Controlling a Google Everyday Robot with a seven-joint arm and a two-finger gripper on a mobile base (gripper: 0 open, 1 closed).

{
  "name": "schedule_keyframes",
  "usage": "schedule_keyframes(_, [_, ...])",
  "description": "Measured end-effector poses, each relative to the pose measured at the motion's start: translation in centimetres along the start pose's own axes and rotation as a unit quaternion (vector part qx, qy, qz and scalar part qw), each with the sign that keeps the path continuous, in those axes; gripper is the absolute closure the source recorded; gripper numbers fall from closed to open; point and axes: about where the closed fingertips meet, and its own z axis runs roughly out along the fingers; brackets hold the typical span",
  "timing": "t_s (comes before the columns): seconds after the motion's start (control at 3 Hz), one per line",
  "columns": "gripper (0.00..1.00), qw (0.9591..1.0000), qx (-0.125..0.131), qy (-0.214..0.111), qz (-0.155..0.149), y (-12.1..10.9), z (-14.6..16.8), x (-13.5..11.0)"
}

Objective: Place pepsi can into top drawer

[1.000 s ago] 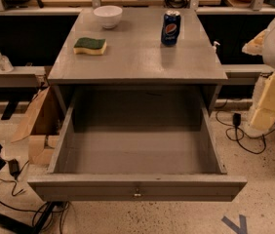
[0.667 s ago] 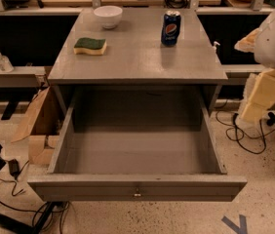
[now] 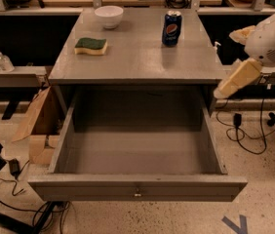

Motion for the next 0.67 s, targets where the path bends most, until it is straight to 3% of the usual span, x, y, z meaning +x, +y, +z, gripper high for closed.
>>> schedule_keyframes(0.33, [0.0,0.9928,0.05,-0.102,0.035,-4.7,2.6,-0.5])
schedule_keyframes(0.67, [0.0,0.9751,0.101,-0.187,0.064,-9.5,4.1,-1.7])
